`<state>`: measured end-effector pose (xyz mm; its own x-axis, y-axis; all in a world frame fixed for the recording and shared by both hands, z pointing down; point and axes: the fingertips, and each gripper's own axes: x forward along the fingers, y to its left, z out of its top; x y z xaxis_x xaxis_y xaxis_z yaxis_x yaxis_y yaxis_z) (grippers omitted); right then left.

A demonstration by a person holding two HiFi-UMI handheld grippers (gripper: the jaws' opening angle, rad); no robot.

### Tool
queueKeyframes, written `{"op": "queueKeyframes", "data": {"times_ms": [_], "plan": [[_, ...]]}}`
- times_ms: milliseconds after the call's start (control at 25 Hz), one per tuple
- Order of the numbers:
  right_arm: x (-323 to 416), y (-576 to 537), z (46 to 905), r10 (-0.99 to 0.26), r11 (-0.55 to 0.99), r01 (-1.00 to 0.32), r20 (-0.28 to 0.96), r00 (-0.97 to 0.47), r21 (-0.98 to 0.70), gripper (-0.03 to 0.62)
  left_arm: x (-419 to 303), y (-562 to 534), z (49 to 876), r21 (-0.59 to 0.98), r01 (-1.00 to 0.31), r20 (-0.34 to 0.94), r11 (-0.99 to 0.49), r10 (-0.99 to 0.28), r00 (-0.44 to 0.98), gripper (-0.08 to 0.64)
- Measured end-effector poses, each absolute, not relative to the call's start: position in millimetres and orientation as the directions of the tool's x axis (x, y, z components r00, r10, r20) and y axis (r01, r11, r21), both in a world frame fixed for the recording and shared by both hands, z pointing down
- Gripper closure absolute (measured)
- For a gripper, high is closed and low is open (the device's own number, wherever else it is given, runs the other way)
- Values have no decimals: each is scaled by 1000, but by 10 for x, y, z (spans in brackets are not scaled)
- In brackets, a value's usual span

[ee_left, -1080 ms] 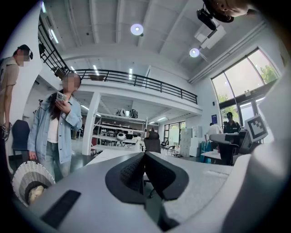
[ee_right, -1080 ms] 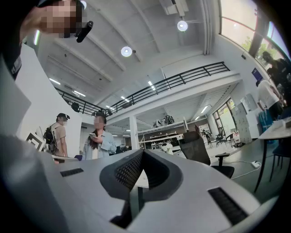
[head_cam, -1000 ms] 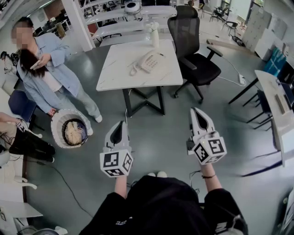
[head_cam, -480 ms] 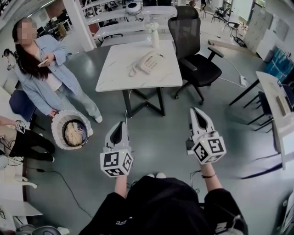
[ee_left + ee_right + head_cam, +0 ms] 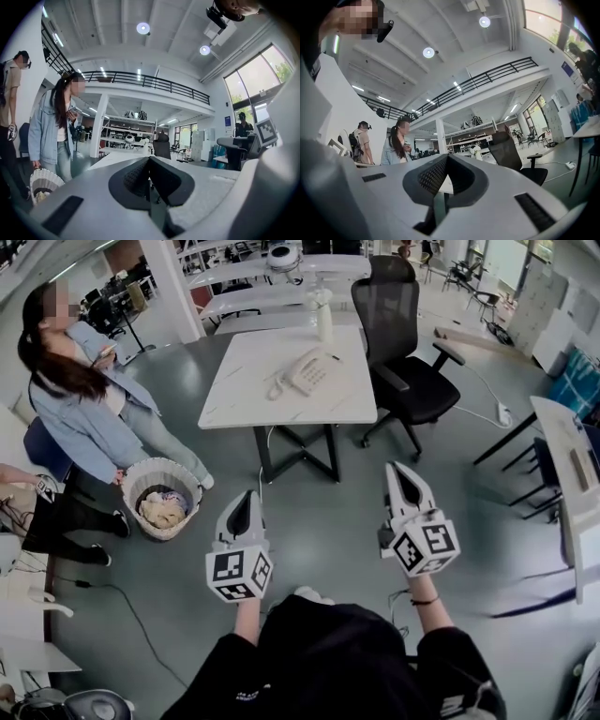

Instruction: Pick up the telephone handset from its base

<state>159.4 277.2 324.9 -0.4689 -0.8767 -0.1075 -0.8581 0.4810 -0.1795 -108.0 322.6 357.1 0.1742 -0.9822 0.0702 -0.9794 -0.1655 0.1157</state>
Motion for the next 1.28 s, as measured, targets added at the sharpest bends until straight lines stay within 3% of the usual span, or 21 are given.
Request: {"op": "queueKeyframes", "data": {"times_ms": [480, 1280], "plan": [[1562, 2181, 3430, -879, 477, -854, -90, -469, -209, 601, -1102, 2685, 3726, 116, -981, 96, -155, -981, 167, 560], [1004, 241, 3630, -896, 440, -866, -48, -441, -237, 601, -1556, 627, 3958, 149, -966, 132, -211, -964, 231, 560]]}}
